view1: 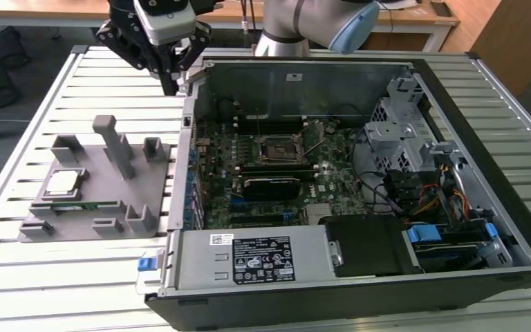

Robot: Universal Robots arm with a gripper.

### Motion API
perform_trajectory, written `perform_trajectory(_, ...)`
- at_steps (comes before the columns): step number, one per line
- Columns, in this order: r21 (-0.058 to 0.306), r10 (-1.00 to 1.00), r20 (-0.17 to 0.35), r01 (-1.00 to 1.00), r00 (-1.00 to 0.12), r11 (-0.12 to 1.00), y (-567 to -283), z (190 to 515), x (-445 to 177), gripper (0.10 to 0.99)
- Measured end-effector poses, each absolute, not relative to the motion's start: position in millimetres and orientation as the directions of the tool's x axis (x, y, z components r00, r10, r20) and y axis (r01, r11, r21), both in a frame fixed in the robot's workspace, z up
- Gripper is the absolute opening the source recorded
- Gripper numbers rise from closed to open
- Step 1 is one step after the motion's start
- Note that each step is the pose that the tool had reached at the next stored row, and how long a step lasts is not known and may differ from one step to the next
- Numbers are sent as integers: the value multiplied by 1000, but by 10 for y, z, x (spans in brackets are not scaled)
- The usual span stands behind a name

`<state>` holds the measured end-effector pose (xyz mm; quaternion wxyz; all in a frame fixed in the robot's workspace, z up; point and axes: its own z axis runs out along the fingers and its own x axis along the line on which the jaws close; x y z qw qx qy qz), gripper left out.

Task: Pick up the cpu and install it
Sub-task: 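Reach for the cpu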

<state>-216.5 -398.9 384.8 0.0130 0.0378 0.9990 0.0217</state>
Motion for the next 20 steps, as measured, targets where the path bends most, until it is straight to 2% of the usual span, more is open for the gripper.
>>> perform_trajectory(20,44,76,-24,75,-997,996,-3989,3837,-2276,106)
